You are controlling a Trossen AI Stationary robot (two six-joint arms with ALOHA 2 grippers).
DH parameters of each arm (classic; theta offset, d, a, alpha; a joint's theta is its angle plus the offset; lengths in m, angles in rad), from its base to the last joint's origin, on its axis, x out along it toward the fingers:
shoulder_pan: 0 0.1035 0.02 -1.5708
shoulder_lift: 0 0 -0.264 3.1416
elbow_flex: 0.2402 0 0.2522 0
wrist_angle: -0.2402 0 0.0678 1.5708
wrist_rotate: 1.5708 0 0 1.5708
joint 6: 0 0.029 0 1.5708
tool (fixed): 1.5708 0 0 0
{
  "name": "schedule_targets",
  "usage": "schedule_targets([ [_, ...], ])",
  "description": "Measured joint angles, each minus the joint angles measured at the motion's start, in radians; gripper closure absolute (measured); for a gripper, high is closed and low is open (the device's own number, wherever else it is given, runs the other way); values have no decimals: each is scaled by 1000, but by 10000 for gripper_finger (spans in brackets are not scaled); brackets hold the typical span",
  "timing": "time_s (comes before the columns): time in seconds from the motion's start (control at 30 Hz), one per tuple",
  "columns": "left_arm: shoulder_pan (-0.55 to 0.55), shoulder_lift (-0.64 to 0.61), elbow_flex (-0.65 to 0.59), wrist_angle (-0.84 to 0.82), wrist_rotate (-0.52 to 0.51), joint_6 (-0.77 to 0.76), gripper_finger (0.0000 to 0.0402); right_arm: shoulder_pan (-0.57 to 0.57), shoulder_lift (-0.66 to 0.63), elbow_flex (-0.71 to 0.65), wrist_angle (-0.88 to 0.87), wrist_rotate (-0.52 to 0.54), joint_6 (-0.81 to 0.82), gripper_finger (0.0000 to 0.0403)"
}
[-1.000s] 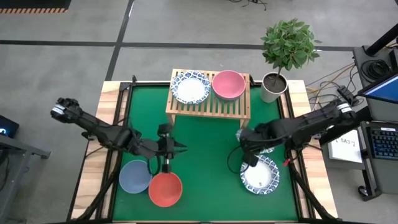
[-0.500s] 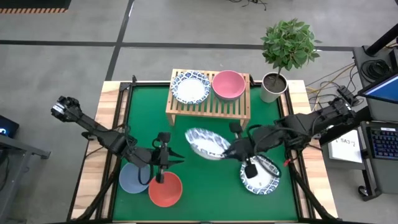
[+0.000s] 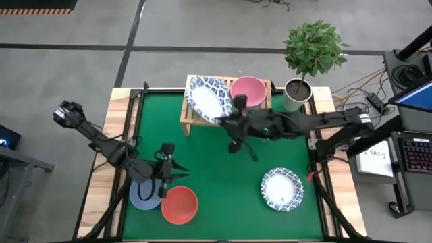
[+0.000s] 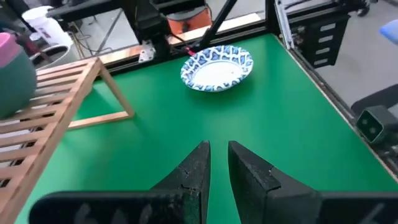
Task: Place and stack bowls onto a shelf
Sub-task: Stack the white patterned bowl on top of the white patterned bowls on the shelf
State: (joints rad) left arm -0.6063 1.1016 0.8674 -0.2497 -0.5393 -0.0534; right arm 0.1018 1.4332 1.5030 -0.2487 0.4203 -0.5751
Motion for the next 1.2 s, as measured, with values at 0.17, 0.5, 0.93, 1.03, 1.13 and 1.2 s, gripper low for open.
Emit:
schedule_targets([
  [0.17, -8, -46, -39, -2, -29, -1, 362, -111, 102, 46, -6, 0, 16, 390],
  [0.5, -8, -106, -92, 12, -31, -5, 362, -215, 282, 192, -111, 4, 4, 390],
  [0.93, -8, -111, -96, 24, -56, -5, 362, -224, 351, 265, -225, 28, 70, 333],
  [1.03, -8, -112, -96, 25, -56, -5, 362, -225, 344, 265, -230, 28, 101, 317],
  [1.13, -8, -112, -96, 25, -56, -4, 362, -217, 327, 273, -273, 28, 150, 315],
  [1.2, -8, -112, -96, 25, -56, -4, 362, -204, 311, 285, -302, 29, 201, 315],
])
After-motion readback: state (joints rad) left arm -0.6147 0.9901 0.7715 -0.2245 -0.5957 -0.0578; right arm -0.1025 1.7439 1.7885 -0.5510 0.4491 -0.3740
